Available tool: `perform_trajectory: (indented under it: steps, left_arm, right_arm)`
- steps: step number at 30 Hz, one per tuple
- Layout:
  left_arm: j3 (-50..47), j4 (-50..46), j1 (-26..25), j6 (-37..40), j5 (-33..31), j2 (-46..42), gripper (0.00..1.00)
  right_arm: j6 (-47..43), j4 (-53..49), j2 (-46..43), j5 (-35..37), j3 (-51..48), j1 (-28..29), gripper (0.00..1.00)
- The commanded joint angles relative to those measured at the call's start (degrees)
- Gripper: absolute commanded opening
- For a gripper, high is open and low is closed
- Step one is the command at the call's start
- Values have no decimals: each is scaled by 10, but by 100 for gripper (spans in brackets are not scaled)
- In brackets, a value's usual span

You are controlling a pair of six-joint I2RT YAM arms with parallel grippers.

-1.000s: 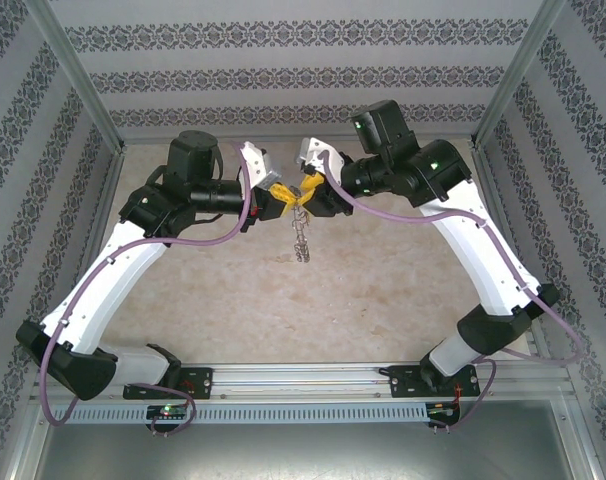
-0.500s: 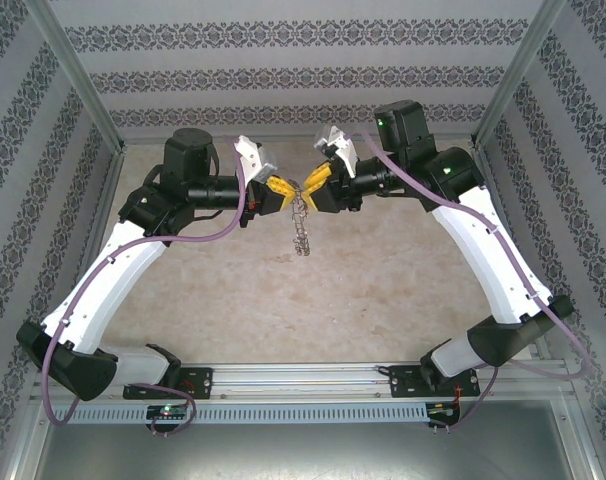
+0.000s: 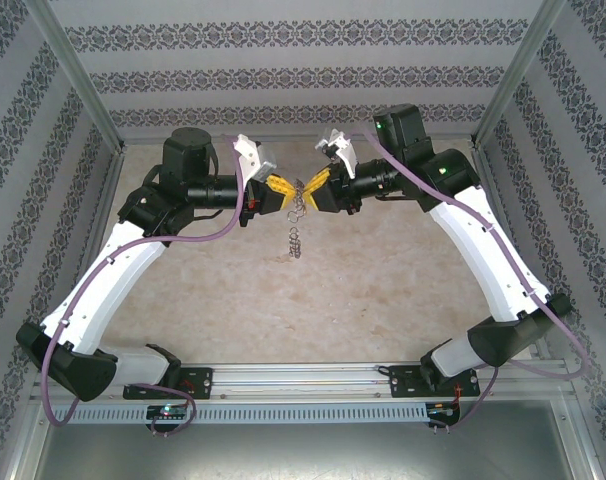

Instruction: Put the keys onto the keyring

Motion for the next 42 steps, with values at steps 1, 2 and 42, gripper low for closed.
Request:
perform_trajectory:
  steps: [1, 2, 42]
  left_arm:
    - [3, 40, 7, -10, 22, -17, 0]
    - [4, 40, 7, -10, 23, -17, 0]
    - [5, 104, 14, -32, 46, -14, 0]
  right_arm:
    - [6, 20, -15, -15, -9, -8, 22]
    - [7, 21, -15, -14, -10, -8, 21]
    - [82, -28, 92, -84, 101, -22, 17]
